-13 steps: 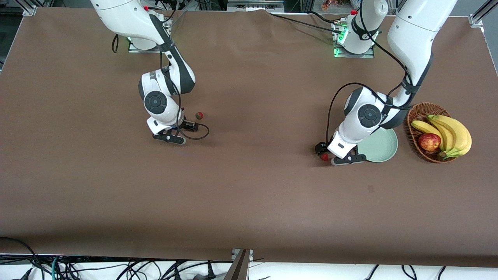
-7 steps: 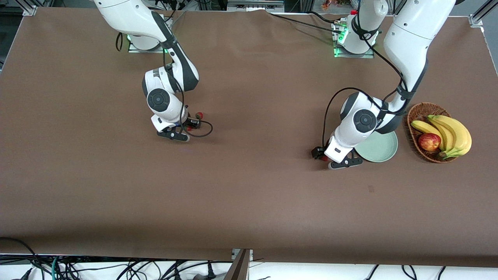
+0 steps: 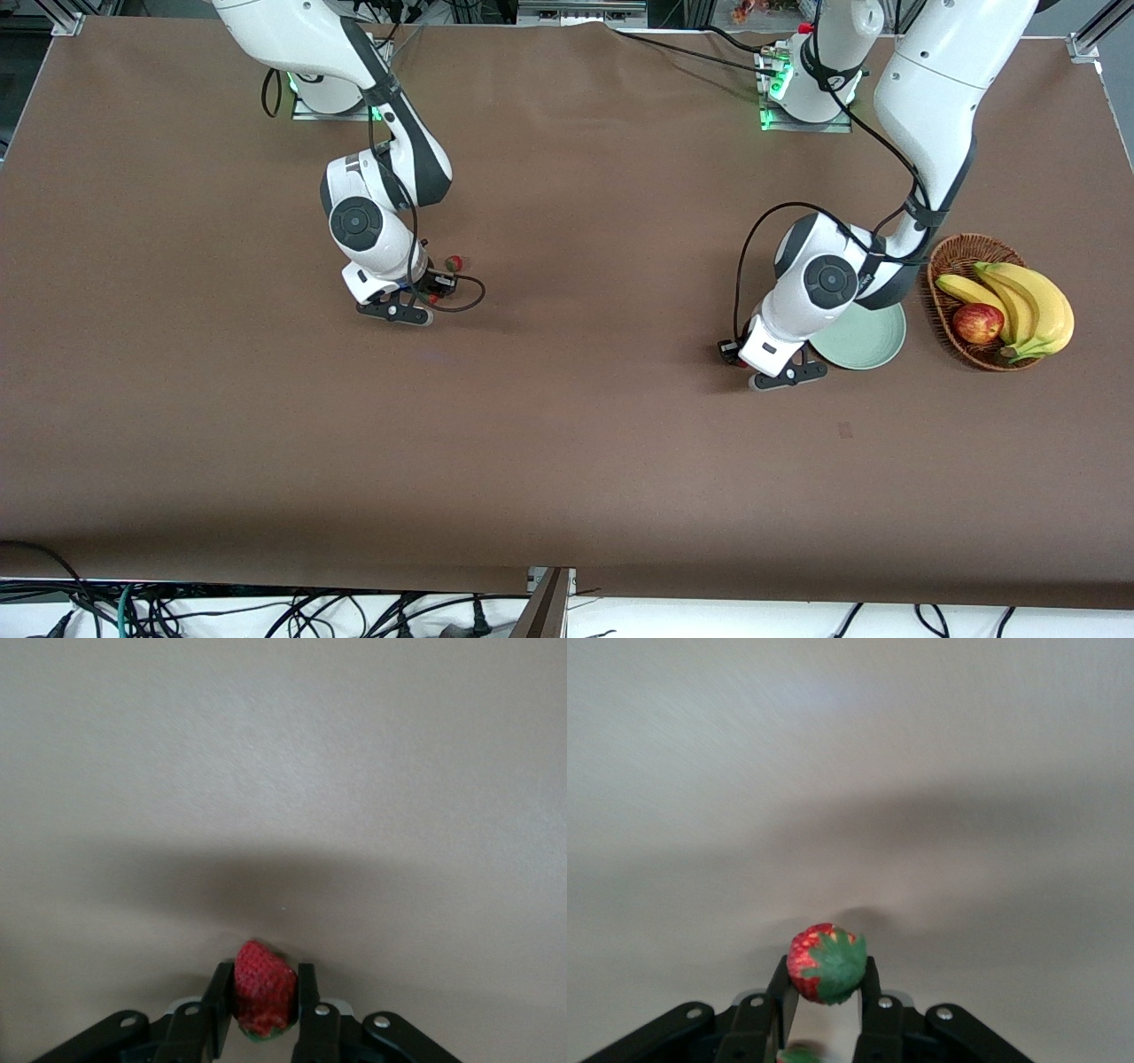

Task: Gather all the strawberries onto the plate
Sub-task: 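Plate the strawberry with the left gripper while the right gripper drops another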

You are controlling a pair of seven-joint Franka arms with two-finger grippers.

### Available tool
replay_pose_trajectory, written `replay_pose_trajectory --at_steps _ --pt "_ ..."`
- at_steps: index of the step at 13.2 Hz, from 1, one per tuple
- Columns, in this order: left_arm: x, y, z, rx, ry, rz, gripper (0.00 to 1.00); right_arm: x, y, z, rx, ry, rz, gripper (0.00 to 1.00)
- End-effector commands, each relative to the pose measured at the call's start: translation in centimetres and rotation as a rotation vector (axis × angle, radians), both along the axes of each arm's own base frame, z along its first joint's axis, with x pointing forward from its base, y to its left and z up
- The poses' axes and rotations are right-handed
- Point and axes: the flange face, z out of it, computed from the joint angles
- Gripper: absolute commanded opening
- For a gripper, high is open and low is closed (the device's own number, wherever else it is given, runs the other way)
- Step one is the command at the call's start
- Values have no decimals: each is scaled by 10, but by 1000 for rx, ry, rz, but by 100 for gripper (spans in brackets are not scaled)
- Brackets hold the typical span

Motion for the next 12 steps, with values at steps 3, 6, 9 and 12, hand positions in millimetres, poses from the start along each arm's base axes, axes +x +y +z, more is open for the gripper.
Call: replay_pose_trajectory --at_steps 3,6,9,12 --pt "21 40 60 49 50 -51 0 66 66 71 133 11 -40 1" --pt "14 134 102 -28 127 -187 0 69 146 63 295 57 -204 3" --pt "-13 213 98 -24 149 -300 0 55 234 51 362 -17 -370 8" --pt "-34 267 76 -19 148 -342 0 5 313 26 478 -120 -469 20"
